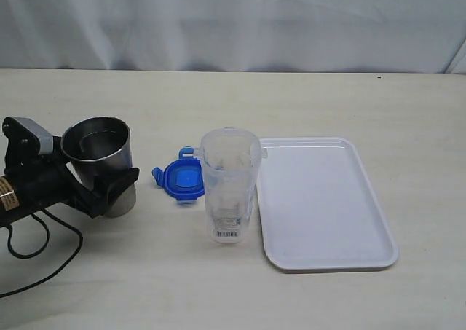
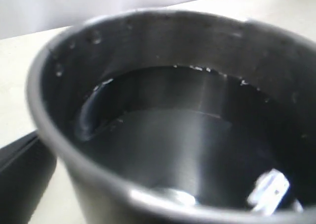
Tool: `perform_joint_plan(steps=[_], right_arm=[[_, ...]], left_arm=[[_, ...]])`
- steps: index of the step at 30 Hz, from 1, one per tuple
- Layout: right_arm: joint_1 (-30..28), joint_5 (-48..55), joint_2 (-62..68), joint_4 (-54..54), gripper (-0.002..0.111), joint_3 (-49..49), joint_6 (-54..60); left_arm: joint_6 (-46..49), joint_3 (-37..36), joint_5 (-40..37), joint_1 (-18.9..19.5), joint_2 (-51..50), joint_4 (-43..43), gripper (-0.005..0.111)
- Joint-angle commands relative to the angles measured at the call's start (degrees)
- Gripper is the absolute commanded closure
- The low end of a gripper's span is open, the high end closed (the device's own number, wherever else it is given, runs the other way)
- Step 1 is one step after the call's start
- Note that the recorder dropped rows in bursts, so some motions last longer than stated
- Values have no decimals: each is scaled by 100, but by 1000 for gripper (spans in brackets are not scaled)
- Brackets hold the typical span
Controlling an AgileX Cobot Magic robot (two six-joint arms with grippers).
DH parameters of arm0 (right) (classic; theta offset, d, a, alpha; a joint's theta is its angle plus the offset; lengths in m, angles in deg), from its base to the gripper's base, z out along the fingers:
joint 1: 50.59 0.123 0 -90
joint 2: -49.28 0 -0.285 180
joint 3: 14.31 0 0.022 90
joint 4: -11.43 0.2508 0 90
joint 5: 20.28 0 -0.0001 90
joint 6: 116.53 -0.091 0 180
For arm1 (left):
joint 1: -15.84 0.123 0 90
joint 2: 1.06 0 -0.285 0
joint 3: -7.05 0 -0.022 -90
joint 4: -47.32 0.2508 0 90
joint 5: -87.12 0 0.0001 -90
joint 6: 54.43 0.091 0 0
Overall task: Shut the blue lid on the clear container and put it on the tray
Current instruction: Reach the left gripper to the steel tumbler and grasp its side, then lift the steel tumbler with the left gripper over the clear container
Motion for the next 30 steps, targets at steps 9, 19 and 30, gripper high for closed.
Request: perform_joint_plan(steps=[9,19,30], right_arm=[[11,-70,16,3,104,-18,36],[11,-70,16,3,104,-18,36],[11,-70,16,3,104,-18,36]], left_arm=[[-52,66,62,-7,-14,66,2],[-52,66,62,-7,-14,79,5],[-52,66,62,-7,-14,449,66]])
